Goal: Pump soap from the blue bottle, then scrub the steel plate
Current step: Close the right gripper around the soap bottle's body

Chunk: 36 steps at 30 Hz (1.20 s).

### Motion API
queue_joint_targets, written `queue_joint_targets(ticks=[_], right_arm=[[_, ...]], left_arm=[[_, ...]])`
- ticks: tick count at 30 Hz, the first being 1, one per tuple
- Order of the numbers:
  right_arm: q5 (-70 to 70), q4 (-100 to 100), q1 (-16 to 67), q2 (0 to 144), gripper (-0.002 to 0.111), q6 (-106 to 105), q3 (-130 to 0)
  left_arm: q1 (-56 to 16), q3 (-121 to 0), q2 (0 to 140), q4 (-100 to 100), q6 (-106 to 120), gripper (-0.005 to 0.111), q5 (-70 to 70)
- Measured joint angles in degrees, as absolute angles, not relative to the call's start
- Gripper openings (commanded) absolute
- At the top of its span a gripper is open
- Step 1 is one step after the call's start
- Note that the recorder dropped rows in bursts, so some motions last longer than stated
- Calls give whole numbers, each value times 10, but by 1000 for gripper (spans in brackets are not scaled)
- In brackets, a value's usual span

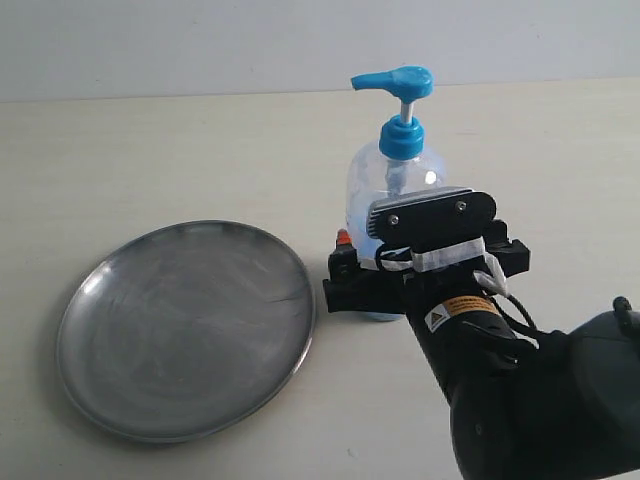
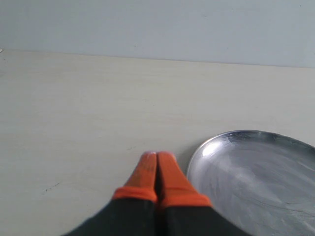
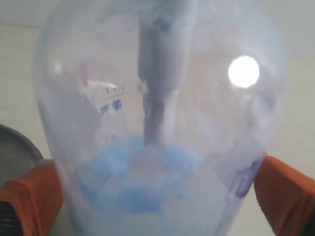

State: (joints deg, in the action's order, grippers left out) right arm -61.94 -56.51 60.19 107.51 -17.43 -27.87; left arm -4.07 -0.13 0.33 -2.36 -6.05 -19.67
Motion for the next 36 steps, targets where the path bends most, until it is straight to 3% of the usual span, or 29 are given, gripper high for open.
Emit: queue_joint_targets(ticks=[21, 29, 31, 33, 34, 36], right_arm=[[-691, -617, 602, 1141, 104, -174, -359], [-692, -568, 548, 1147, 103, -156, -363], [-688, -545, 538, 1148, 94, -153, -367], [-686, -532, 535, 1148, 74, -154, -371], [-686, -528, 534, 1148, 62, -159, -373], [-686, -517, 533, 1148, 25, -168, -373]], left_arm=[[-41, -1, 3, -24, -61, 0, -197], [-41, -1, 3, -24, -61, 0, -197], [-41, -1, 3, -24, -61, 0, -197], [-41, -1, 3, -24, -61, 0, -197], [-41, -1, 3, -24, -61, 0, -197], [-41, -1, 3, -24, -61, 0, -197]])
